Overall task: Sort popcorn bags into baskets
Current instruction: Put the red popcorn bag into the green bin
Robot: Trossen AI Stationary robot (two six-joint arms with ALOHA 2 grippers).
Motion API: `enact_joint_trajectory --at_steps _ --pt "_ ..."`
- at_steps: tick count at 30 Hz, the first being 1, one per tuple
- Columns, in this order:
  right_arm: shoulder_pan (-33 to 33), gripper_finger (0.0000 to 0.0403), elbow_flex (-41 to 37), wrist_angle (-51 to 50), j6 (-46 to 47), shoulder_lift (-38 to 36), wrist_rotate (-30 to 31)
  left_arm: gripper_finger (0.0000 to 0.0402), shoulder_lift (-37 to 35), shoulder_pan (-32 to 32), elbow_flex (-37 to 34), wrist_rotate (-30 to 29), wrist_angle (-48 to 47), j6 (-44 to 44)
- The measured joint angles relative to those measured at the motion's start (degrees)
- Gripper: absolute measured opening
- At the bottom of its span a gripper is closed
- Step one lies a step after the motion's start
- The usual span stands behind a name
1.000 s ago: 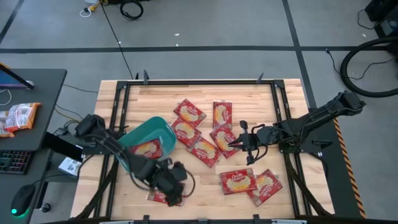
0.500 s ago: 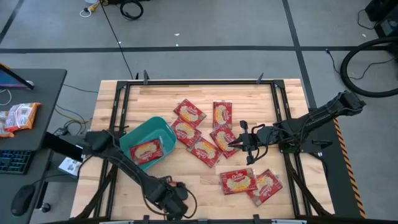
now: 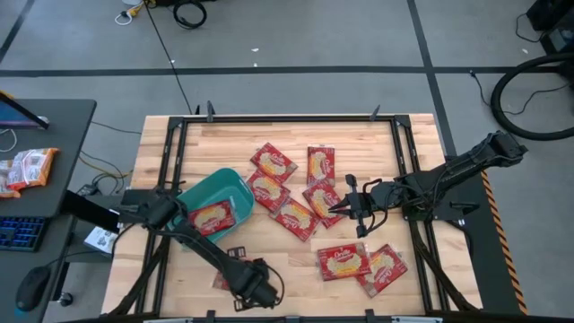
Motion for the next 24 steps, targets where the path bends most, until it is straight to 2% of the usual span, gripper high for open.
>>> enact_joint_trajectory --at_steps 5,14,18,24 --pt "0.0 0.0027 0.0 0.0 0.0 0.0 0.0 0.0114 1.4 2.4 0.2 -0.9 -0.9 5.8" --pt "0.0 0.0027 0.0 0.0 0.0 0.0 -0.1 0.0114 1.6 6.2 0.9 -16.7 0.1 13.2" --pt "0.0 0.0027 0.0 0.0 0.0 0.0 -0.2 0.0114 1.7 7.9 2.2 -16.9 -2.6 11.7" --pt "0.0 0.0027 0.0 0.0 0.2 0.0 -0.2 0.0113 1.7 6.2 9.4 -19.2 -9.3 14.1"
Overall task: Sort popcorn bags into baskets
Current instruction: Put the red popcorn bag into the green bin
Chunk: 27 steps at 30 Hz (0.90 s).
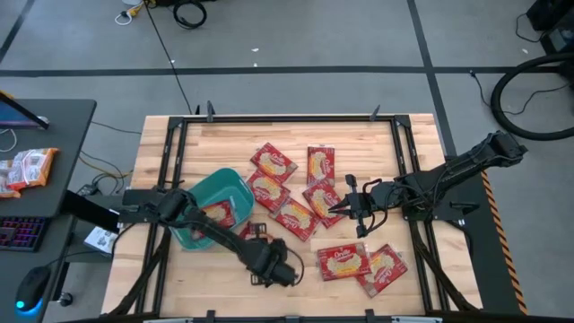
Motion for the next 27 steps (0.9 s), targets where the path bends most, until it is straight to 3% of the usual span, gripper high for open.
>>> enact_joint_trajectory --at_steps 6,11,18,27 --pt "0.0 0.0027 0.0 0.0 0.1 0.0 -0.4 0.0114 0.2 -6.4 -2.2 -9.7 -1.9 8.3" --pt "0.0 0.0027 0.0 0.2 0.5 0.0 -0.4 0.0154 0.4 -9.9 -3.8 -16.1 0.6 7.8" --pt "0.0 0.0027 0.0 0.5 2.9 0.0 -0.4 0.0225 0.4 -9.3 -7.3 -12.3 5.0 6.9" --pt "0.0 0.0027 0.0 0.5 3.9 0.0 -0.4 0.0223 0.3 -8.3 -10.6 -12.4 8.2 8.5"
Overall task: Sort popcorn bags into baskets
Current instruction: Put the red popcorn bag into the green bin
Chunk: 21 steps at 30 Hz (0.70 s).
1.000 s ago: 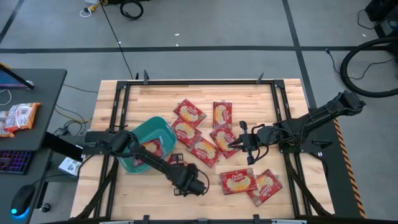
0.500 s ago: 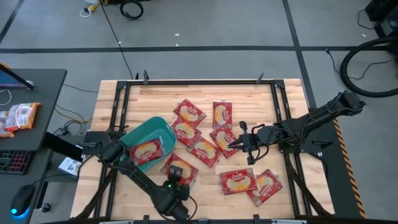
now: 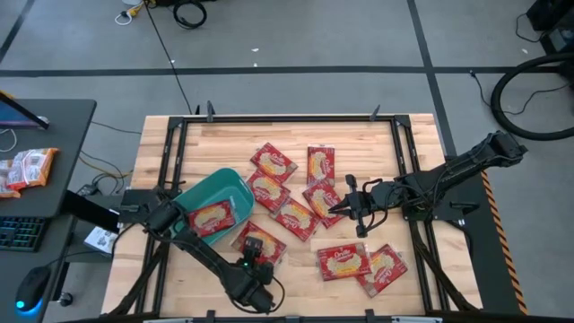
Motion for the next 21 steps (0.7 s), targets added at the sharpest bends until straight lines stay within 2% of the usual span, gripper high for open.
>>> enact_joint_trajectory --at_steps 5,9,14,19,21 --pt "0.0 0.0027 0.0 0.0 0.0 0.0 0.0 0.0205 0.0 1.3 -0.1 0.1 0.6 0.1" --pt "0.0 0.0027 0.0 0.0 0.0 0.0 -0.5 0.0176 0.0 2.2 -0.1 1.2 1.5 0.2" --pt "0.0 0.0027 0.0 0.0 0.1 0.0 -1.0 0.0113 -0.1 2.9 -0.1 2.0 3.6 0.2" --pt "0.0 0.0027 0.0 0.0 0.1 0.0 -1.8 0.0025 -0.3 3.0 0.0 2.8 3.8 -1.0" --pt "0.0 0.0027 0.0 -0.1 0.2 0.0 -2.3 0.0012 -0.3 3.0 0.6 3.0 3.4 -2.5"
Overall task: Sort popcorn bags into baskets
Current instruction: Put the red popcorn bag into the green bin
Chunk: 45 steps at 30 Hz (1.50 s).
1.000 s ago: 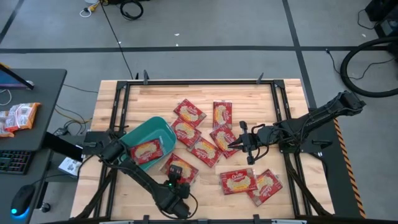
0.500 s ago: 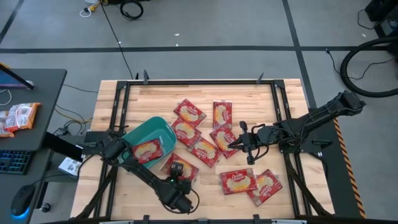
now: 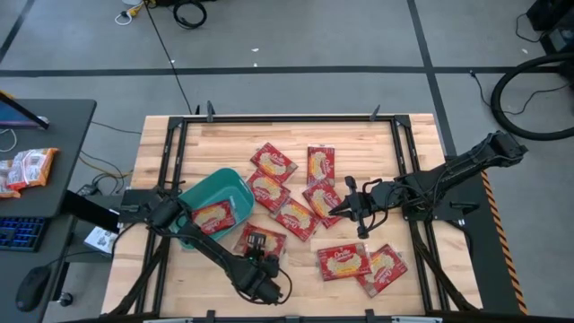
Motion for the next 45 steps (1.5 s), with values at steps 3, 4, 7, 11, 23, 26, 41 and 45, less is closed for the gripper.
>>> enact_joint_trajectory --at_steps 3,4,7,11,23,26,41,45 --pt "0.0 0.0027 0.0 0.0 -0.1 0.0 -0.1 0.0006 0.2 0.0 2.5 1.2 -2.6 -1.0" --pt "0.0 0.0027 0.0 0.0 -0.1 0.0 -0.1 0.0005 0.2 0.0 3.8 1.4 -3.8 -1.1" --pt "0.0 0.0027 0.0 0.0 -0.2 0.0 0.0 0.0004 -0.4 0.3 7.9 3.1 -6.3 -2.4" --pt "0.0 0.0027 0.0 0.0 -0.3 0.0 0.0 0.0003 -3.3 1.2 13.1 4.8 -12.1 -8.5" --pt "0.0 0.0027 0.0 0.1 -3.1 0.0 0.1 0.0001 -11.4 1.2 16.7 10.7 -26.7 -30.6" --pt "0.0 0.0027 0.0 0.8 -3.7 0.0 0.1 0.0001 -12.2 1.5 13.8 11.3 -27.5 -32.5" --pt "0.0 0.0027 0.0 2.3 -5.2 0.0 -0.1 0.0000 -17.7 3.1 6.3 14.2 -26.8 -35.7" --pt "0.0 0.0027 0.0 2.5 -5.2 0.0 -0.3 0.0000 -21.6 3.4 1.3 18.9 -27.4 -38.0"
